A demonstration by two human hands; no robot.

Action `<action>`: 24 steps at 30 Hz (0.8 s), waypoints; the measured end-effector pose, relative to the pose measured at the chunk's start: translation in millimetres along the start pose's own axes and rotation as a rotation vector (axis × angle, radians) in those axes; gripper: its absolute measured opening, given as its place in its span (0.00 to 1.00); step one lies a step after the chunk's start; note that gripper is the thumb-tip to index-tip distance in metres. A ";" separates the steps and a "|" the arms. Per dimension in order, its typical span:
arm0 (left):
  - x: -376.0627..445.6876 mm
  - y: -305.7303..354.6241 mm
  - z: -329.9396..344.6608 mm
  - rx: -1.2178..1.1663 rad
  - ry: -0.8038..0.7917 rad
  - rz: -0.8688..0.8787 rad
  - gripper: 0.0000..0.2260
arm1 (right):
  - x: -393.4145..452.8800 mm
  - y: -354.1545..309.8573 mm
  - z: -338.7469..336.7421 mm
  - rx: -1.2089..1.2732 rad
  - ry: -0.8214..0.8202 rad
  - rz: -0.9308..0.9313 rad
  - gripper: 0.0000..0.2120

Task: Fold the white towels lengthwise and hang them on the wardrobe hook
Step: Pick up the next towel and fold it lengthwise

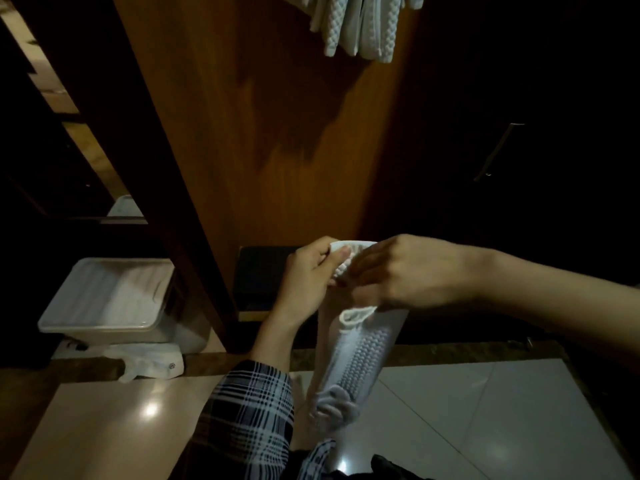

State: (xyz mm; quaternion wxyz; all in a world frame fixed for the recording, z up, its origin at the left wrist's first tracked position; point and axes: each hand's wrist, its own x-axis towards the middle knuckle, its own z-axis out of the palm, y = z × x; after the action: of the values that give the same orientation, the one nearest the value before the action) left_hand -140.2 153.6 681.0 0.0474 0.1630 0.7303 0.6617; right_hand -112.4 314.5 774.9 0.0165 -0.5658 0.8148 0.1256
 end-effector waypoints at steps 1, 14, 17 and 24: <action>0.6 2.7 0.4 -0.033 -0.006 -0.007 0.09 | -2.4 3.4 -1.2 0.001 -0.019 0.026 0.16; 11.1 32.6 -6.2 -0.114 0.018 0.094 0.06 | -8.6 33.1 6.2 0.037 0.166 0.521 0.26; 14.6 33.5 -10.0 -0.121 -0.001 0.097 0.08 | -5.7 37.6 1.7 0.102 0.239 0.559 0.32; 16.6 26.9 -22.9 -0.168 -0.108 0.109 0.21 | 8.0 49.6 -1.4 0.170 0.269 0.561 0.34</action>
State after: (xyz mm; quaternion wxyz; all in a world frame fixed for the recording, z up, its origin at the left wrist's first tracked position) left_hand -157.6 138.7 712.6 0.0642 0.2331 0.6587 0.7125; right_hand -161.1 323.1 784.2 -0.0796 -0.3274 0.9413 -0.0191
